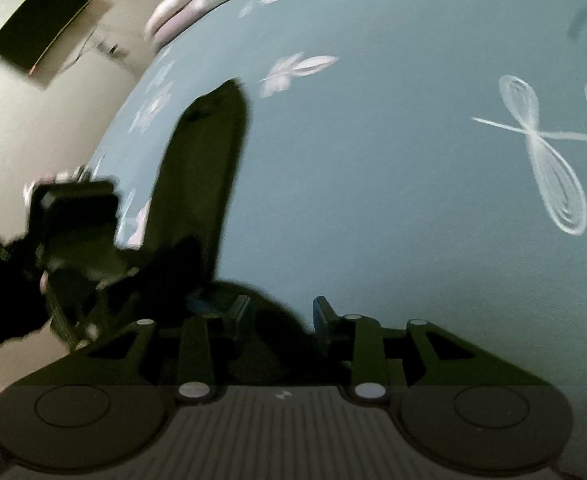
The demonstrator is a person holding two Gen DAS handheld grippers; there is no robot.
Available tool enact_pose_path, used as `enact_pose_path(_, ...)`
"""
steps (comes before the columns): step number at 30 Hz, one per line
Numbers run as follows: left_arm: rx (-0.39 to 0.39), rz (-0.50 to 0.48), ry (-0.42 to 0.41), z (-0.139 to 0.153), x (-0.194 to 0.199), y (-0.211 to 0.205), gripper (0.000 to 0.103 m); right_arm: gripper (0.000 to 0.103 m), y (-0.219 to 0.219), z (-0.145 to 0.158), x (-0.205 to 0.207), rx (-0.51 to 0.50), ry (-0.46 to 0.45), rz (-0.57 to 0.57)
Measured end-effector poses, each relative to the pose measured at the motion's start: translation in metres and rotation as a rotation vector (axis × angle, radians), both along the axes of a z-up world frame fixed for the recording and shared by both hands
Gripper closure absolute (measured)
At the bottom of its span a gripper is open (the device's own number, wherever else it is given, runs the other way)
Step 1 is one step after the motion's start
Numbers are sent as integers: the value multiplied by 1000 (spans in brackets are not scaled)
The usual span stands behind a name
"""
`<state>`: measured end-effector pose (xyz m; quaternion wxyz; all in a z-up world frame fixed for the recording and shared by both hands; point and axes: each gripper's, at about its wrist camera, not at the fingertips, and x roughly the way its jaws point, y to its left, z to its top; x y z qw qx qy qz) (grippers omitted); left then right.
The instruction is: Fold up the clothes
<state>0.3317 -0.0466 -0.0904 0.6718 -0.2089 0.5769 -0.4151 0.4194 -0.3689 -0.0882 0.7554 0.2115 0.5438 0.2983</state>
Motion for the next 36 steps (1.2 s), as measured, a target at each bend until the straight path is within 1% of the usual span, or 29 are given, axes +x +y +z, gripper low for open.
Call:
enact_pose_path(2, -1, -2, -5, 0, -1, 0, 25, 65, -15, -10, 6, 28, 27, -72)
enact_pose_path(3, -2, -3, -7, 0, -1, 0, 25, 66, -18, -14, 7, 31, 37, -90)
enact_pose_path(6, -3, -3, -10, 0, -2, 0, 25, 66, -10, -21, 3, 25, 54, -29)
enact_pose_path(9, -5, -3, -13, 0, -2, -1, 25, 66, 8, -22, -7, 8, 51, 56)
enact_pose_path(14, -6, -3, -10, -1, 0, -3, 25, 65, 25, -23, -17, -10, 32, 111)
enact_pose_path(22, -9, -2, -11, -3, 2, -7, 25, 66, 45, -9, -24, -105, -52, 281)
enact_pose_path(23, -8, -3, -8, -2, 2, -6, 25, 68, 47, -7, -24, -121, -69, 296)
enact_pose_path(24, -6, -3, -4, -2, 2, -6, 25, 77, 50, -4, -25, -144, -92, 311)
enact_pose_path(25, -1, 1, 5, -1, 3, -7, 25, 83, 52, -1, -26, -173, -117, 314)
enact_pose_path(26, 10, 5, 16, 0, 4, -8, 24, 89, 54, 3, -26, -203, -139, 313)
enact_pose_path(28, 35, 9, 31, 5, 7, -12, 25, 91, 54, 11, -24, -247, -181, 289)
enact_pose_path(30, 36, 0, 17, 11, 8, -16, 23, 92, 47, 20, -17, -259, -214, 225)
enact_pose_path(32, 32, -8, 5, 15, 8, -20, 23, 93, 43, 14, -8, -280, -207, 172)
enact_pose_path(34, 45, -9, 0, 13, 10, -23, 23, 93, 39, 5, 1, -303, -192, 122)
enact_pose_path(36, 62, -10, -5, 11, 13, -26, 23, 93, 33, -2, 8, -305, -166, 58)
